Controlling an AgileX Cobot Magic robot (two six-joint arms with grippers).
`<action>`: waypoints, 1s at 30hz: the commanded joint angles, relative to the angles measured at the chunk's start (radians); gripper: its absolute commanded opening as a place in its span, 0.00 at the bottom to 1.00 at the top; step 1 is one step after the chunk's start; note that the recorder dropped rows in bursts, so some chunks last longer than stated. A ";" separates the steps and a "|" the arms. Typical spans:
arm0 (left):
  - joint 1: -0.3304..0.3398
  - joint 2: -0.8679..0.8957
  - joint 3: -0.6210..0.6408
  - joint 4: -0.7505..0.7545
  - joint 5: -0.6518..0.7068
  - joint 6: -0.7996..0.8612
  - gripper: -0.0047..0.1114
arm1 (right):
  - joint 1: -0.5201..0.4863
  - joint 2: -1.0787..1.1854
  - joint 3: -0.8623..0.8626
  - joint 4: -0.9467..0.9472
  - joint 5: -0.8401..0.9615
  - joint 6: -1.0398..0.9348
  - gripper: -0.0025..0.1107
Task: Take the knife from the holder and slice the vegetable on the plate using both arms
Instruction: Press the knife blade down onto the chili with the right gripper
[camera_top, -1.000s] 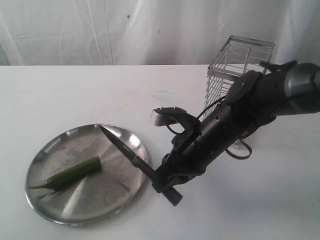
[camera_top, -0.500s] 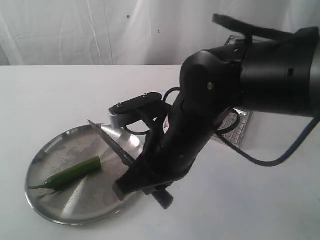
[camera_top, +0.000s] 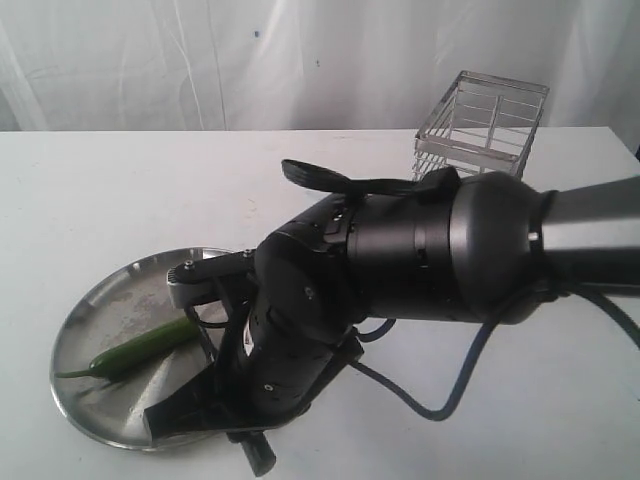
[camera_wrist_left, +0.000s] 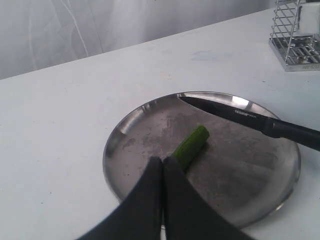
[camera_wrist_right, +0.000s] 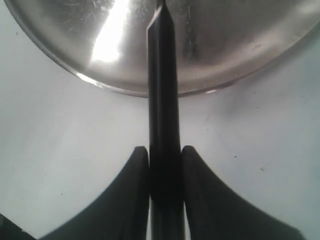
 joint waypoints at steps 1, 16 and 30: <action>-0.004 -0.005 0.004 -0.003 0.001 -0.005 0.04 | 0.001 0.010 -0.002 -0.012 -0.038 0.033 0.03; -0.004 -0.005 0.004 -0.216 -0.065 -0.279 0.04 | 0.001 0.033 -0.020 -0.006 -0.014 0.073 0.03; -0.004 0.049 -0.191 -0.270 0.108 -0.391 0.04 | -0.022 0.075 -0.122 -0.019 0.105 0.059 0.03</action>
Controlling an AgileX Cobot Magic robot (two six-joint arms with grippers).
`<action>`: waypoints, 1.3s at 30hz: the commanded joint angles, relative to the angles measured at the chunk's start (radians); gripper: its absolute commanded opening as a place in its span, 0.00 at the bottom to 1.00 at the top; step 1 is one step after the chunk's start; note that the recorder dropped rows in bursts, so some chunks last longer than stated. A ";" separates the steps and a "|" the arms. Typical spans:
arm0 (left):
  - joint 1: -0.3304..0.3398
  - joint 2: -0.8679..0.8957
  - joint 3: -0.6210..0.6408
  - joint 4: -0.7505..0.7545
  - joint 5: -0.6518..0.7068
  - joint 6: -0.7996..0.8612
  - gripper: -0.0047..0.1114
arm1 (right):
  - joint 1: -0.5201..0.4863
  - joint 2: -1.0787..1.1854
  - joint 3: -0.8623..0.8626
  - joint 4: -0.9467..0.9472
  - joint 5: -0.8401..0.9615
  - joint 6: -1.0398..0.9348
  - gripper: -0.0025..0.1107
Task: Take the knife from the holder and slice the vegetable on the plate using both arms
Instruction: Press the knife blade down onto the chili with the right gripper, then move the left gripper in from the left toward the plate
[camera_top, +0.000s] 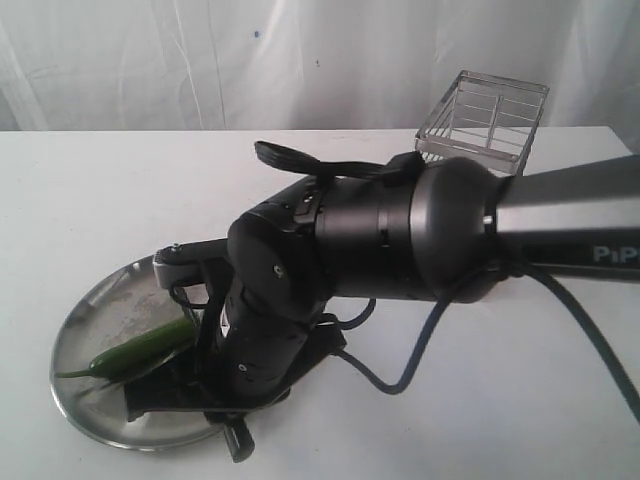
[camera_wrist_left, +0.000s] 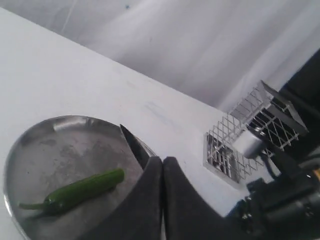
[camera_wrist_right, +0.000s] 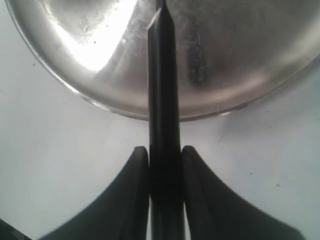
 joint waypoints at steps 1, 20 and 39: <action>-0.004 0.079 -0.171 0.006 0.185 0.102 0.04 | -0.025 0.033 -0.039 -0.018 0.090 -0.007 0.03; -0.004 1.022 -0.629 0.003 0.358 0.414 0.42 | -0.029 0.054 -0.095 0.003 0.129 -0.003 0.03; -0.002 1.176 -0.629 0.009 0.179 0.381 0.44 | -0.029 0.110 -0.095 0.022 0.059 0.024 0.03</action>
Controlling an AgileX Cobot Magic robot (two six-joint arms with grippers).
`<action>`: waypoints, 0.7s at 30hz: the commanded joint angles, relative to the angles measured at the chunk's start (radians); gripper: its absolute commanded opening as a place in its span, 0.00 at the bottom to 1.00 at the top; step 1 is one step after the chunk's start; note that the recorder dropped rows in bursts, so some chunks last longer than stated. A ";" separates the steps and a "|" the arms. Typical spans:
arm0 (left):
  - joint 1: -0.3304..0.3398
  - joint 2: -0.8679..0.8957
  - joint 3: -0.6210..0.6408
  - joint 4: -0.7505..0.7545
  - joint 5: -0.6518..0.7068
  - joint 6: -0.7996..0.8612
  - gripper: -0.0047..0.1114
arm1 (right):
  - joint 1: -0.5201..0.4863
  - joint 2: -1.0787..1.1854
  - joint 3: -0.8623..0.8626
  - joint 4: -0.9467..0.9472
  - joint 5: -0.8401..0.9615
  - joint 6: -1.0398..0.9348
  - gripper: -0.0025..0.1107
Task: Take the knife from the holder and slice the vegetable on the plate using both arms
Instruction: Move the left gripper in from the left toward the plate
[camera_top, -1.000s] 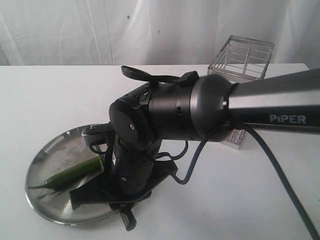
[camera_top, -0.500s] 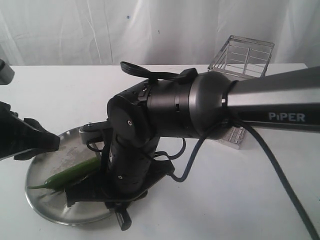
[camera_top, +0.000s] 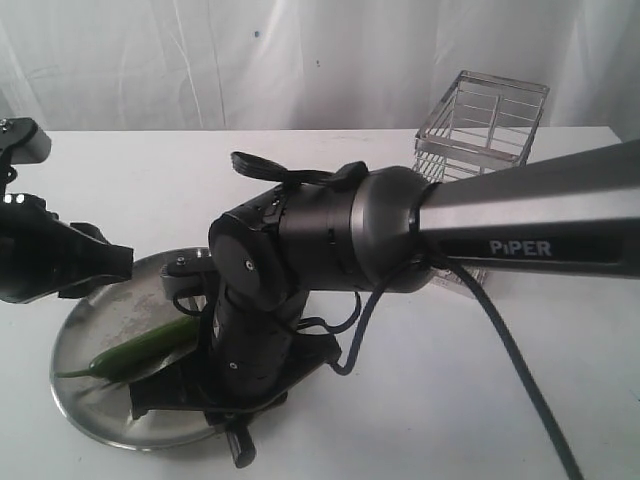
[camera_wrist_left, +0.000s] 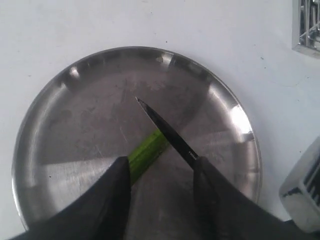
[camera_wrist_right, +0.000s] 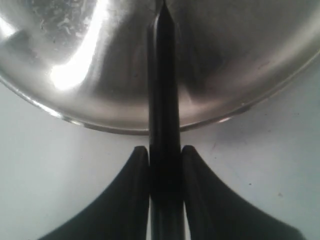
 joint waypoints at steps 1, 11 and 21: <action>-0.002 0.034 -0.006 -0.012 0.000 -0.009 0.44 | -0.007 -0.004 -0.008 0.002 -0.027 0.005 0.03; -0.002 0.076 -0.006 -0.038 -0.064 -0.009 0.44 | -0.007 0.000 -0.008 0.004 -0.025 0.005 0.03; -0.002 0.155 -0.006 -0.061 -0.112 -0.013 0.36 | -0.007 0.000 -0.008 0.004 -0.027 0.007 0.03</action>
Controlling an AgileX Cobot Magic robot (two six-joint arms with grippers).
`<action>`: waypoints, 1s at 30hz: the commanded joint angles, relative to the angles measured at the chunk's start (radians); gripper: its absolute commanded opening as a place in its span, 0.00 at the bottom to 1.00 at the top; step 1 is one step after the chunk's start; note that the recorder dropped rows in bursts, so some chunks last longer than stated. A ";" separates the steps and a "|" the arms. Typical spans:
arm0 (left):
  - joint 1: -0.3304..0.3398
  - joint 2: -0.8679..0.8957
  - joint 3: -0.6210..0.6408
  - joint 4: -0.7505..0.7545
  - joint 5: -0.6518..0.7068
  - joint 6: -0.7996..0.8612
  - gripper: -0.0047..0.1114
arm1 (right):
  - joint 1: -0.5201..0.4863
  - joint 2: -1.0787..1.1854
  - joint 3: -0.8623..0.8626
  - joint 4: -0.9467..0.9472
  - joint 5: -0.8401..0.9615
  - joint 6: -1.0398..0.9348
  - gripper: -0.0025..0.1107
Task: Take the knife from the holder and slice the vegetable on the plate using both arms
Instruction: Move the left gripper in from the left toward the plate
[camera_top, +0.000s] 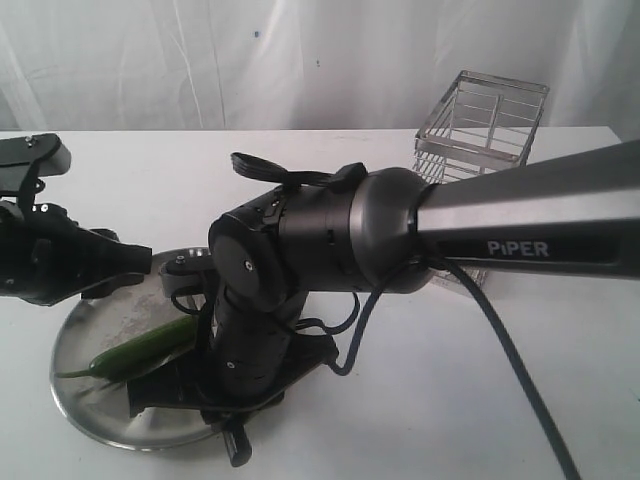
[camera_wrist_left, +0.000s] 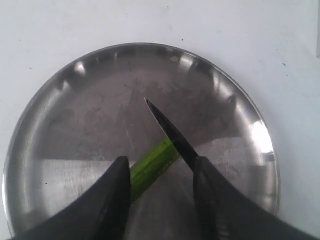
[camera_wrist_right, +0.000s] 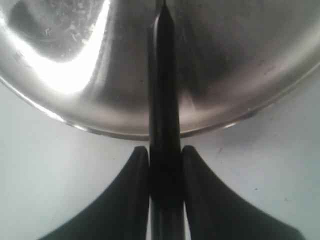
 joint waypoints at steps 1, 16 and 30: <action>-0.002 0.058 -0.006 -0.022 -0.053 -0.014 0.22 | -0.007 -0.004 -0.008 -0.005 -0.008 0.003 0.03; 0.161 0.113 -0.275 -0.041 0.261 0.153 0.04 | -0.007 -0.004 -0.008 -0.021 -0.019 0.001 0.03; 0.183 -0.062 -0.512 -1.075 0.401 0.741 0.04 | -0.007 -0.004 -0.008 -0.049 -0.045 0.001 0.03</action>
